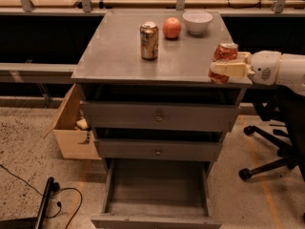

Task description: Place coke can into bottom drawer

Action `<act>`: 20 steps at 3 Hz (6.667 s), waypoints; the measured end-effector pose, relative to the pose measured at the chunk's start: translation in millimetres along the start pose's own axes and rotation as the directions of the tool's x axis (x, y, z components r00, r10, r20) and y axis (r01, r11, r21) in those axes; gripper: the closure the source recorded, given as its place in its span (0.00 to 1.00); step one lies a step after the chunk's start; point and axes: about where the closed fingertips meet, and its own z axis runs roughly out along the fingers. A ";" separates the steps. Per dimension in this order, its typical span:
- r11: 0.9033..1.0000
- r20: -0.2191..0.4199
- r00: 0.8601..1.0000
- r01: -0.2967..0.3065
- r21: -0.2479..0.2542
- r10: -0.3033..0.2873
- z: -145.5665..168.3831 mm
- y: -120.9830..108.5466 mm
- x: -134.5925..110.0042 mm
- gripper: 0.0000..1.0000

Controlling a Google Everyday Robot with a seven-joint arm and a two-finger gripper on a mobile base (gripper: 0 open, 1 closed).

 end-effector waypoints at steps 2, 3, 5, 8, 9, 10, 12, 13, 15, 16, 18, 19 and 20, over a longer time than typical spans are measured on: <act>0.996 -0.051 0.998 -0.049 -0.071 0.045 -8.3 81.6 14.3 1.00; 0.988 -0.162 0.984 -0.097 -0.116 0.078 -3.5 131.6 61.7 1.00; 0.988 -0.486 0.863 0.085 -0.125 -0.136 29.6 151.0 184.2 1.00; 0.990 -0.558 0.818 0.116 -0.075 -0.138 40.1 133.6 215.9 1.00; 0.997 -0.656 0.754 0.077 0.030 -0.038 58.5 95.7 284.6 1.00; 0.994 -0.705 0.705 -0.006 0.108 0.081 72.1 81.9 383.6 1.00; 0.992 -0.739 0.665 -0.021 0.128 0.109 89.6 80.5 468.4 1.00; 0.989 -0.735 0.663 -0.061 0.134 0.141 101.9 81.6 488.7 1.00; 0.975 -0.770 0.615 -0.220 0.039 0.170 177.3 107.1 584.4 1.00; 0.958 -0.786 0.581 -0.284 0.046 0.210 198.5 122.0 626.8 1.00; 0.933 -0.795 0.511 -0.308 0.185 0.327 236.9 126.4 687.3 0.61; 0.926 -0.800 0.484 -0.297 0.231 0.355 242.7 120.8 701.0 0.39; 0.920 -0.800 0.468 -0.289 0.264 0.377 242.2 118.4 706.6 0.16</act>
Offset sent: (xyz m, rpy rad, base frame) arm -0.1648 0.0748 -0.0617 -0.0157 0.2420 0.1546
